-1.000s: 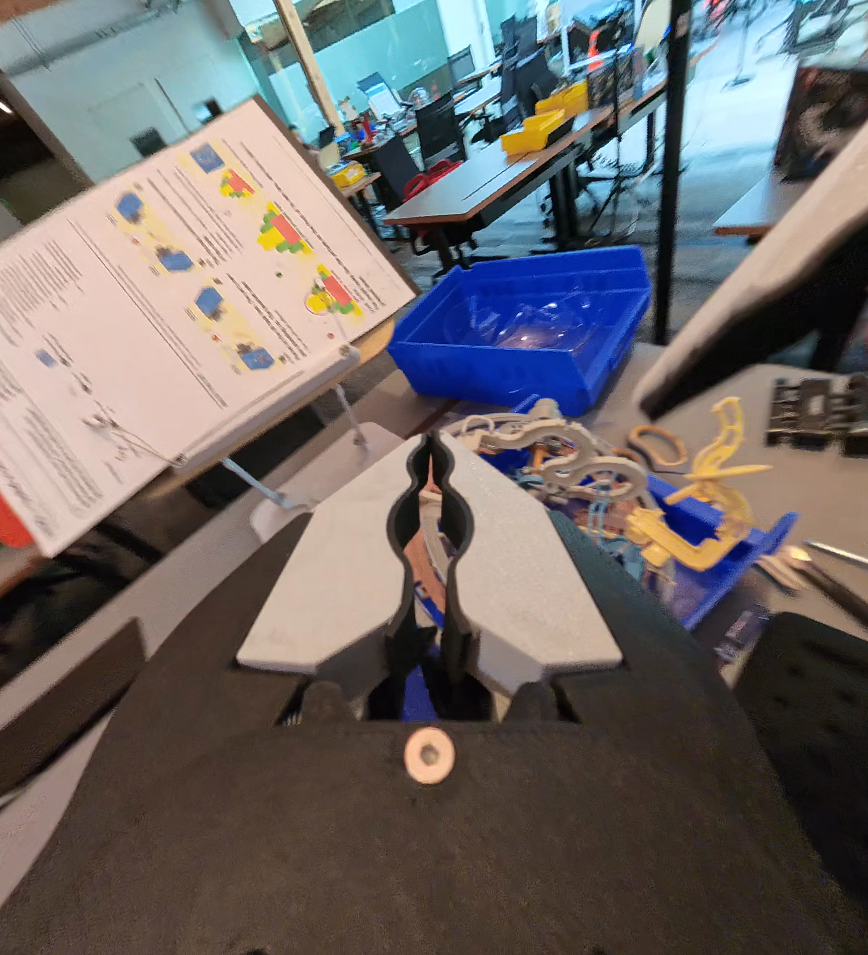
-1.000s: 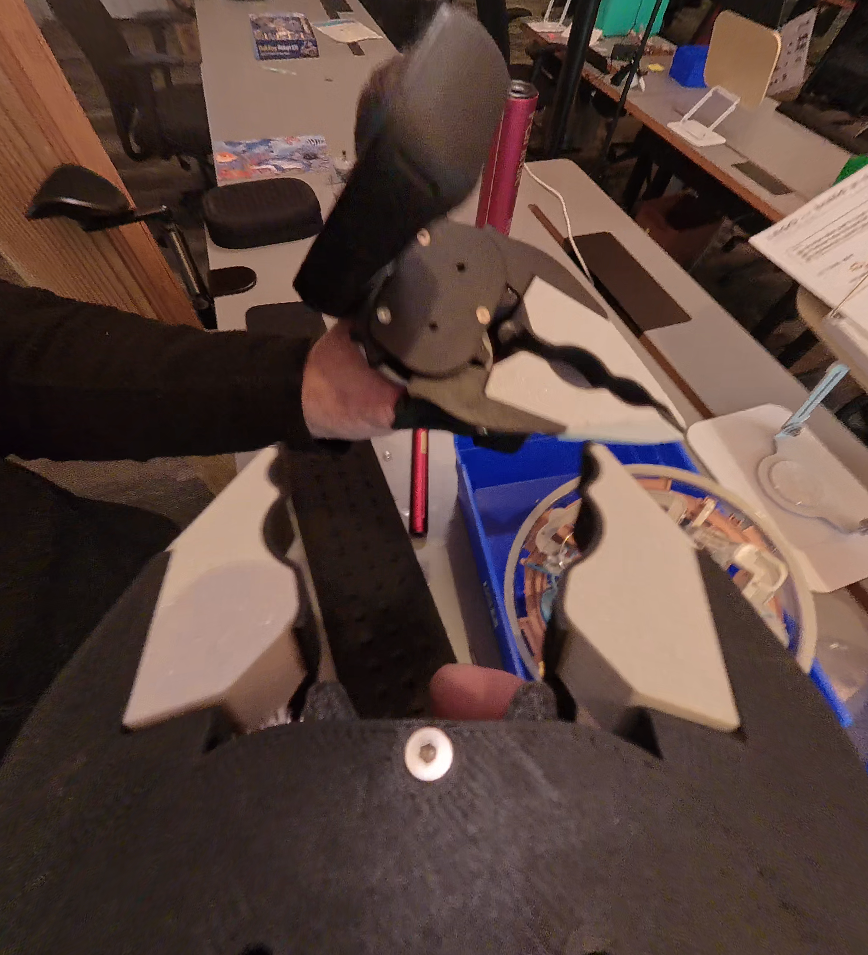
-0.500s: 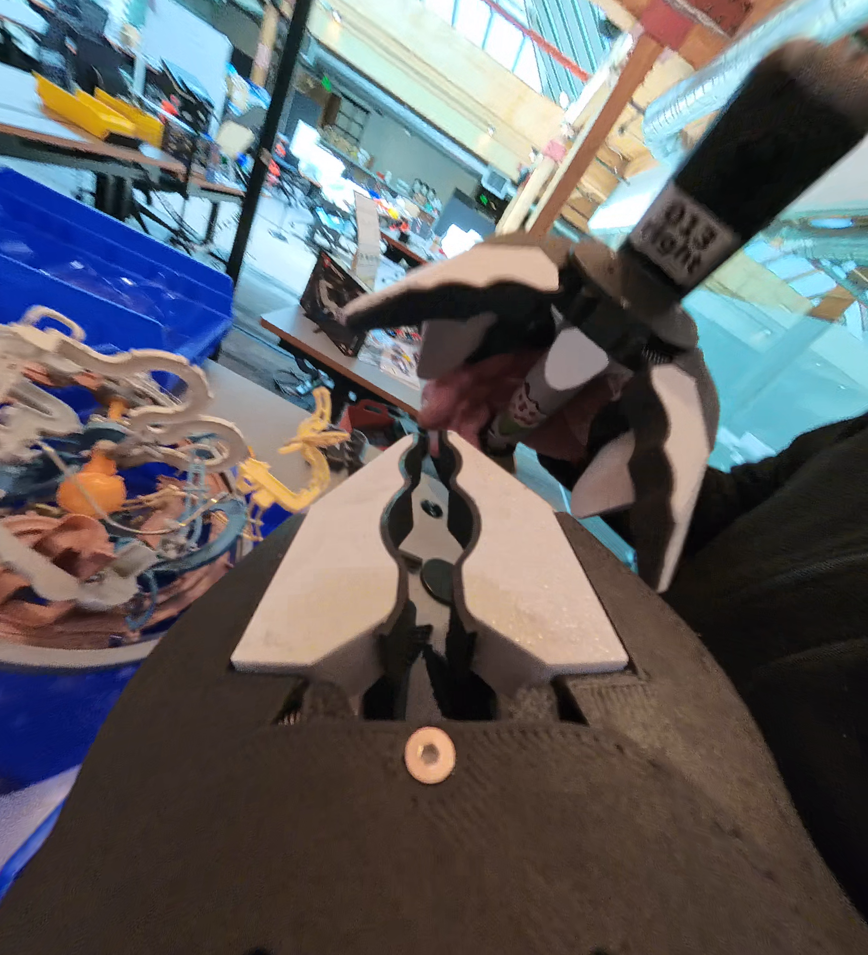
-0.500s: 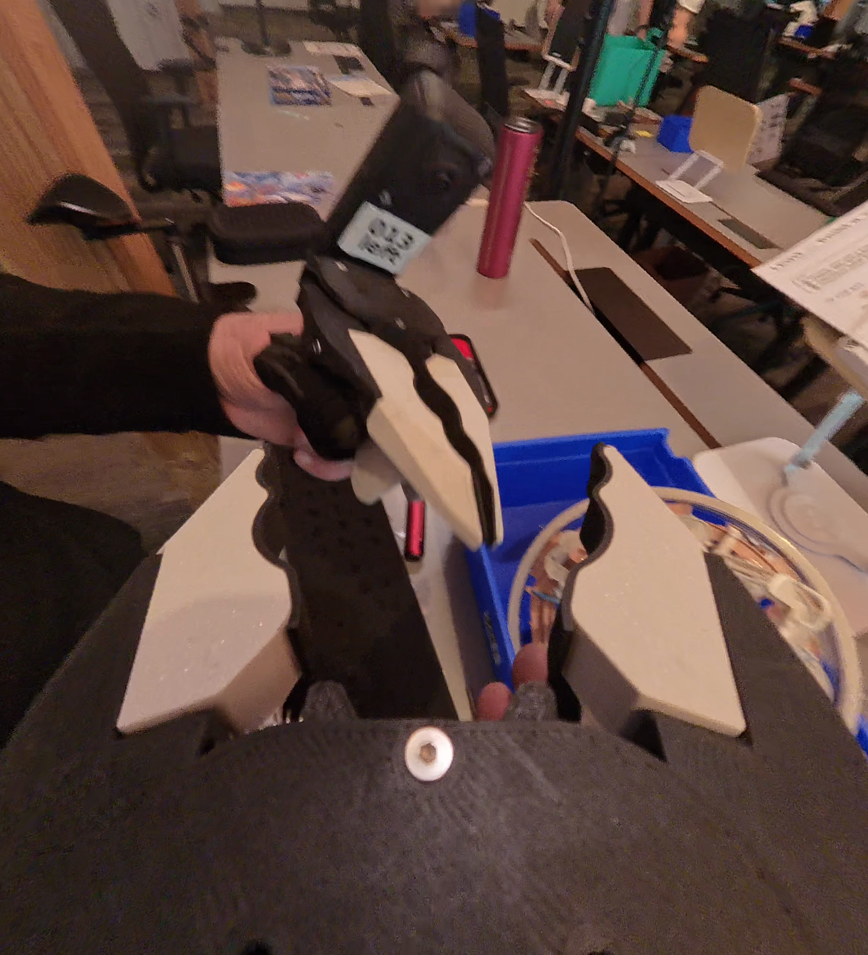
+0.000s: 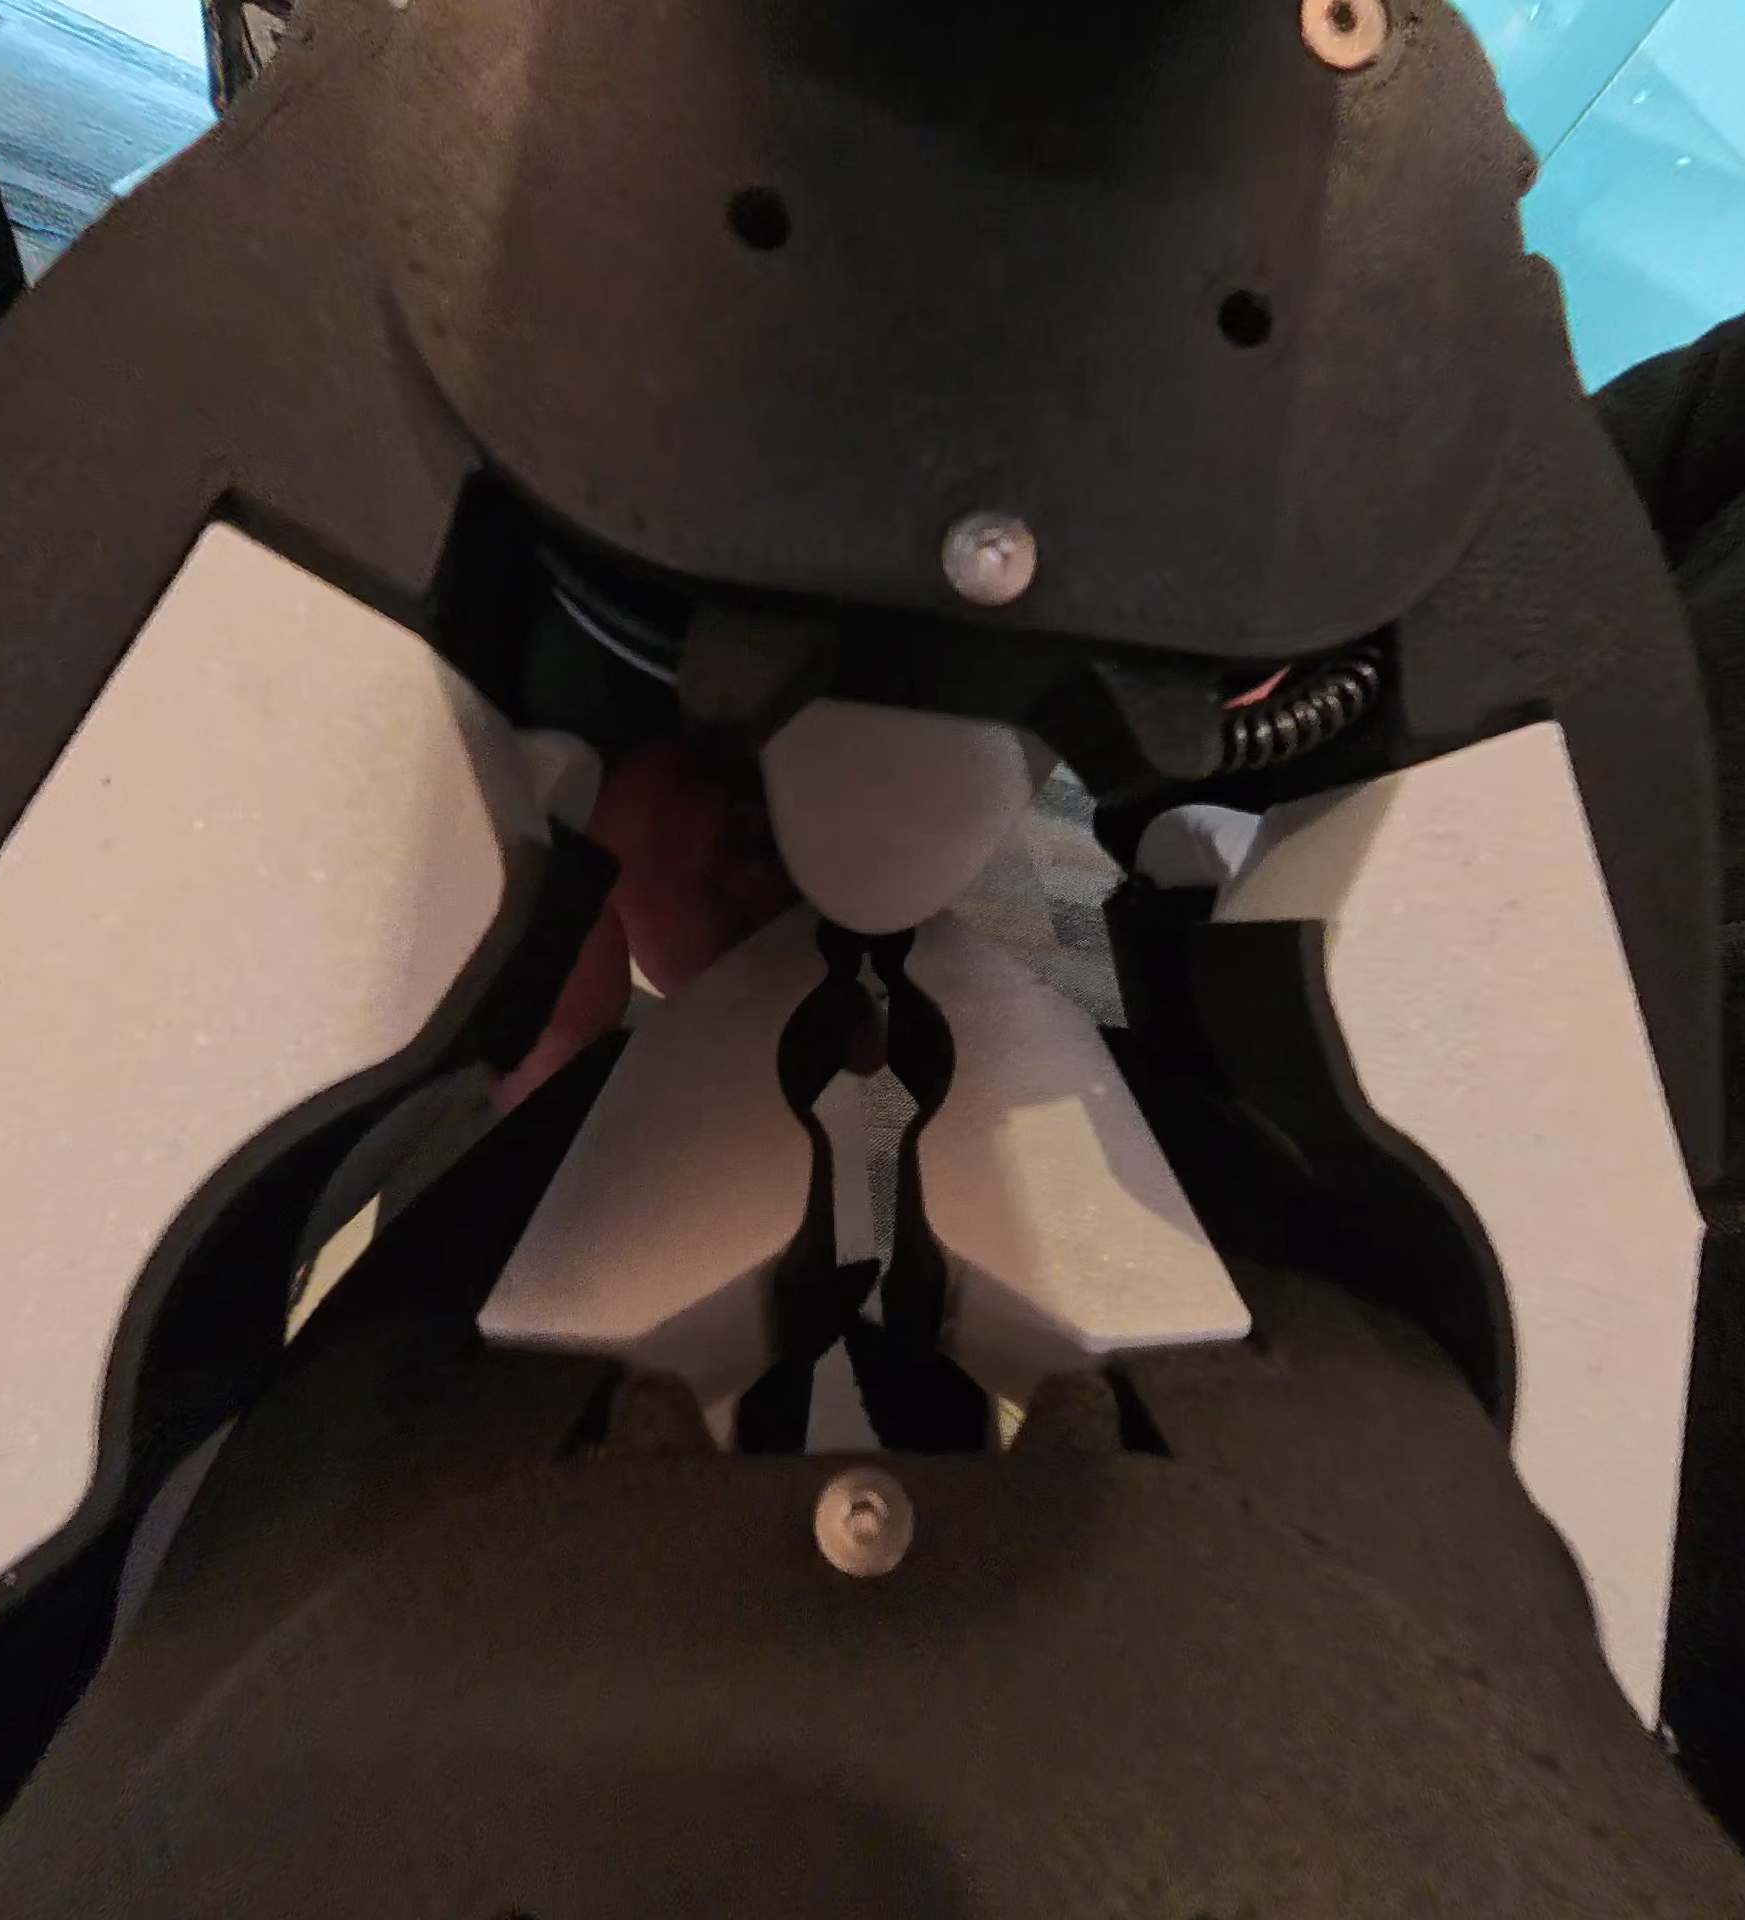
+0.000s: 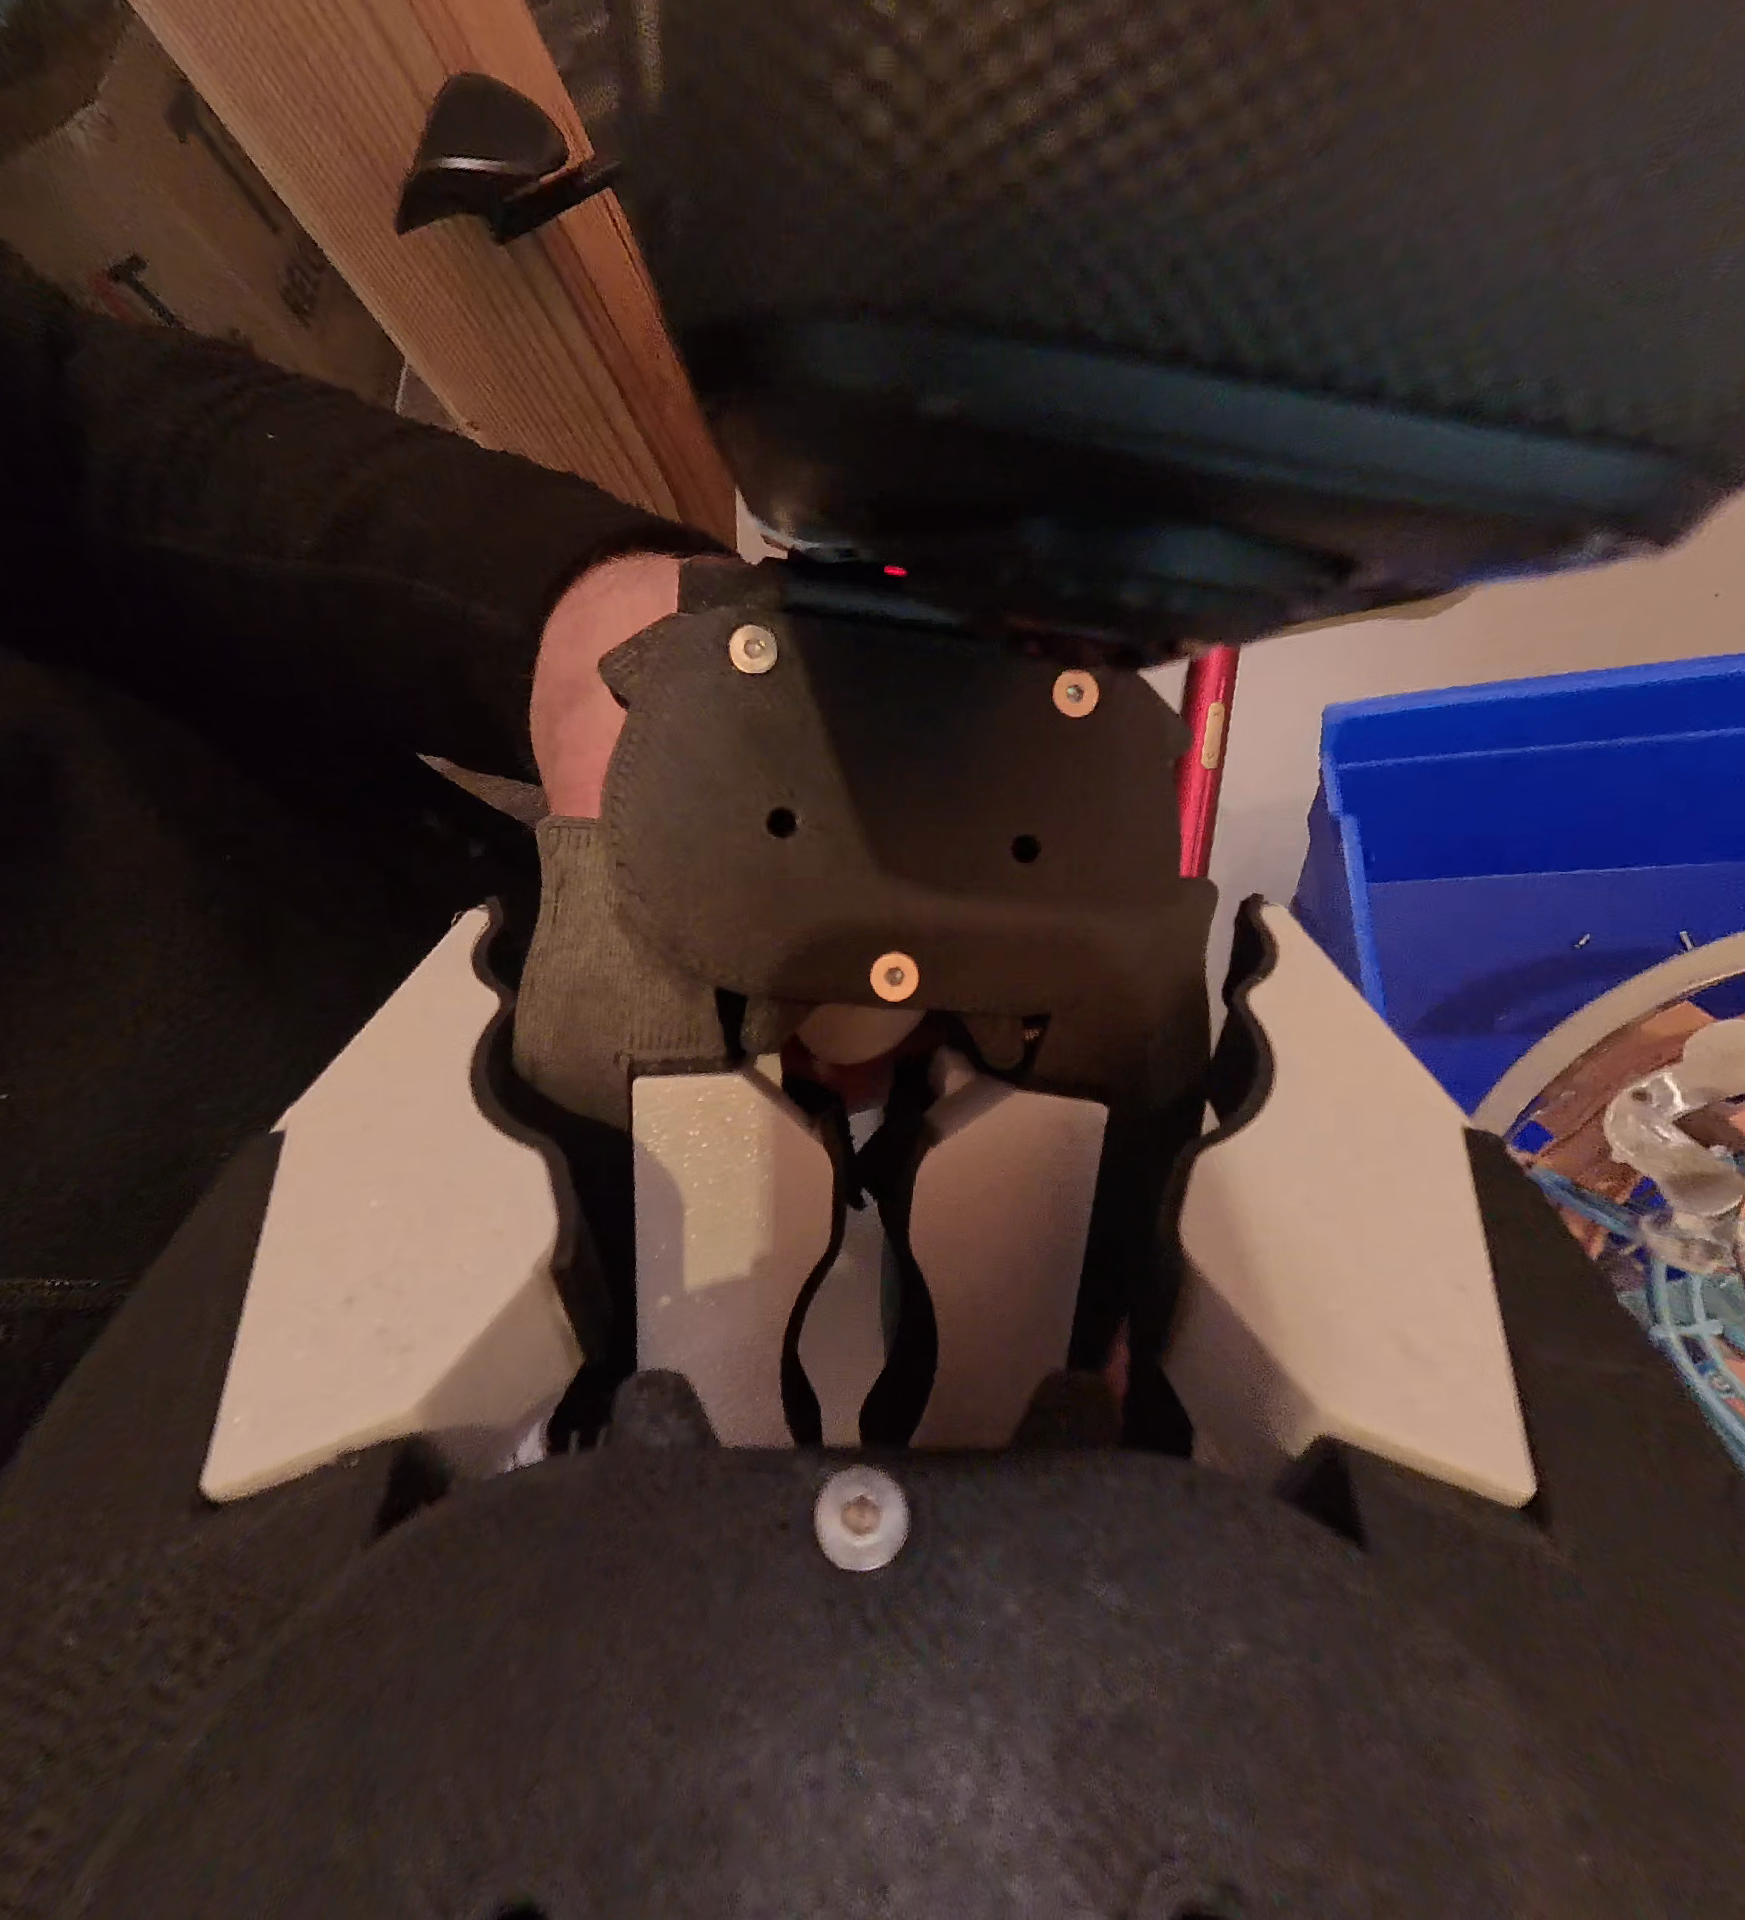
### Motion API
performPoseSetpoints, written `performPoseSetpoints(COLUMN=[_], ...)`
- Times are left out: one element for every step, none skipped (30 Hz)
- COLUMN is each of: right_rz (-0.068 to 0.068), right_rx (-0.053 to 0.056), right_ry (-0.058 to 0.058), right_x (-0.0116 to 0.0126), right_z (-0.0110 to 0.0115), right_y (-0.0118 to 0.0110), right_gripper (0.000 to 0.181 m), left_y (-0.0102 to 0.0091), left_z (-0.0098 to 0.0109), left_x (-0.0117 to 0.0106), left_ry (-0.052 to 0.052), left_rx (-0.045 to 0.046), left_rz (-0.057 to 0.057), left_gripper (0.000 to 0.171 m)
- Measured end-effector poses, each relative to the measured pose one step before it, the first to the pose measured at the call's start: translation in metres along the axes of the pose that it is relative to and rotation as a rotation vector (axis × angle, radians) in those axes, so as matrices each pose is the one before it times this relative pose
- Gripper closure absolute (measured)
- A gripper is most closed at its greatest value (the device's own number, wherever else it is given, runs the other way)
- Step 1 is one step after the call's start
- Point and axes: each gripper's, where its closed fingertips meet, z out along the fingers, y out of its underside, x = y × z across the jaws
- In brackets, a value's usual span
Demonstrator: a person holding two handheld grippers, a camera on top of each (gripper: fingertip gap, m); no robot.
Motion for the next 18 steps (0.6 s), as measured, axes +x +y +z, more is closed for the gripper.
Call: performPoseSetpoints(right_rz=[0.0068, 0.0064, 0.0097, 0.0099, 0.0014, 0.0008, 0.0003, -0.0057, -0.0021, -0.0082, -0.028, -0.0341, -0.0345, -0.0421, -0.0354, -0.0161, -0.0083, -0.01], right_rx=[-0.0028, -0.0004, -0.0035, -0.0041, 0.0002, 0.0007, -0.0027, 0.003, 0.0102, 0.0078, 0.0021, 0.0072, 0.0154, 0.0164, 0.0026, 0.0045, 0.0128, 0.0104], right_ry=[-0.0052, -0.0059, -0.0116, -0.0131, -0.0051, -0.0019, -0.0061, -0.0052, -0.0032, -0.0027, 0.0044, 0.0108, 0.0116, 0.0171, 0.0258, 0.0225, 0.02, 0.035], right_x=[-0.00076, -0.00032, -0.00047, -0.00055, 0.00011, 0.00059, 0.00017, -0.00006, -0.00023, -0.00064, -0.0005, -0.00003, 0.00018, 0.00095, 0.00226, 0.00263, 0.00276, 0.00522], right_z=[-0.00127, -0.00121, -0.00203, -0.00231, -0.00218, -0.00222, -0.00266, -0.00224, -0.00144, -0.00052, 0.00003, 0.00059, 0.00062, 0.00022, -0.00043, -0.00135, -0.00249, -0.00389], right_y=[0.00116, 0.00112, 0.001, 0.00039, -0.00059, -0.00087, -0.00058, -0.00067, -0.00067, 0.00002, 0.00071, 0.00001, -0.00136, -0.00179, -0.00066, -0.00142, -0.0025, -0.00211], right_gripper=[0.05, 0.05, 0.05, 0.05, 0.05, 0.05, 0.05, 0.05, 0.05, 0.05, 0.05, 0.05, 0.05, 0.049, 0.048, 0.046, 0.044, 0.044], left_y=[-0.00111, -0.00021, -0.00178, -0.00263, -0.00205, -0.00225, -0.00339, -0.00188, 0.00018, 0.0007, 0.00083, 0.00152, 0.00221, 0.00181, 0.00096, -0.00018, -0.00246, -0.00148], left_z=[0.00166, 0.00141, 0.00195, 0.00138, 0.00062, 0.00049, 0.00082, 0.00098, 0.00057, 0.0007, 0.00091, -0.00011, -0.00103, -0.00152, -0.00292, -0.00501, -0.00761, -0.00965], left_x=[0.00114, -0.00004, 0.00034, 0.00051, -0.00031, -0.00039, -0.0003, -0.00089, -0.00019, -0.00035, -0.00188, -0.00231, -0.00279, -0.00471, -0.00751, -0.00706, -0.00802, -0.01223], left_ry=[0.0068, 0.0011, 0.0035, 0.004, -0.0012, -0.0004, -0.002, -0.0096, -0.0039, -0.0088, -0.0242, -0.0258, -0.0298, -0.0471, -0.0655, -0.0519, -0.0466, -0.0666], left_rx=[0.00618, -0.00289, 0.00501, 0.00632, -0.00166, -0.00149, 0.00607, -0.00232, -0.01252, -0.00795, -0.00083, -0.00762, -0.01711, -0.02019, -0.01449, -0.00584, 0.01441, 0.01335], left_rz=[-0.0103, -0.0052, -0.0155, -0.0182, -0.0043, -0.0009, -0.0064, -0.0006, -0.0012, 0.0015, 0.0211, 0.028, 0.0271, 0.0375, 0.0392, 0.0271, 0.0062, 0.0021], left_gripper=[0.171, 0.171, 0.171, 0.171, 0.171, 0.171, 0.171, 0.171, 0.171, 0.171, 0.171, 0.171, 0.171, 0.171, 0.171, 0.171, 0.171, 0.171])
